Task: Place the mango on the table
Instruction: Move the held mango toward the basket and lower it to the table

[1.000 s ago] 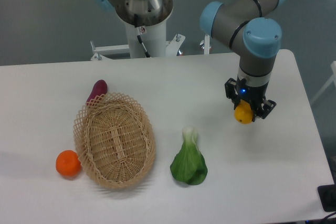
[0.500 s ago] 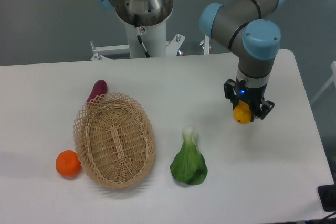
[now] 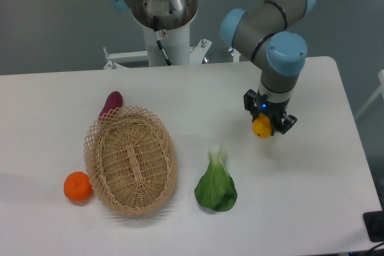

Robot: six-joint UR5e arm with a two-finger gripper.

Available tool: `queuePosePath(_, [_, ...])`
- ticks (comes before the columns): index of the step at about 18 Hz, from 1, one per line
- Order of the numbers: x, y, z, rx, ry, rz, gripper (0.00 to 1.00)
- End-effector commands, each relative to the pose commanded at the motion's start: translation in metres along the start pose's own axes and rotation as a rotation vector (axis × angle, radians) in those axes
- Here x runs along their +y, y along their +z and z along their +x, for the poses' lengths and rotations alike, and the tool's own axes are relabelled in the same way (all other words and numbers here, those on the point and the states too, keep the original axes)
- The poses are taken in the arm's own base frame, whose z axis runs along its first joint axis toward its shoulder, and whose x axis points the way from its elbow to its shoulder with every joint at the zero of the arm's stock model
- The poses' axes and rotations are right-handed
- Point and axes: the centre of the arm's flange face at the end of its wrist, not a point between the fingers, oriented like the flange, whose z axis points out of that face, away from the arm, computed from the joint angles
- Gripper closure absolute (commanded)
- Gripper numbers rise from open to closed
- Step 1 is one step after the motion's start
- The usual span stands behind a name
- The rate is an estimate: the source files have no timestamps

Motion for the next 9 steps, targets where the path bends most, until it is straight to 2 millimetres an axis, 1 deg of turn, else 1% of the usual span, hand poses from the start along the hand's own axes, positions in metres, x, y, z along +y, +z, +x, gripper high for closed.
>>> queuePosePath(3, [0.0,0.006,0.016,0.017,0.008,-0.03,0.73])
queuePosePath(6, [-0.008,0.016,0.046,0.048,0.033,-0.046,0.73])
queuePosePath(7, [-0.008,0.02,0.051,0.059,0.035,-0.048,0.73])
queuePosePath(9, [-0.019,0.024,0.061,0.07,0.058,-0.052,0.73])
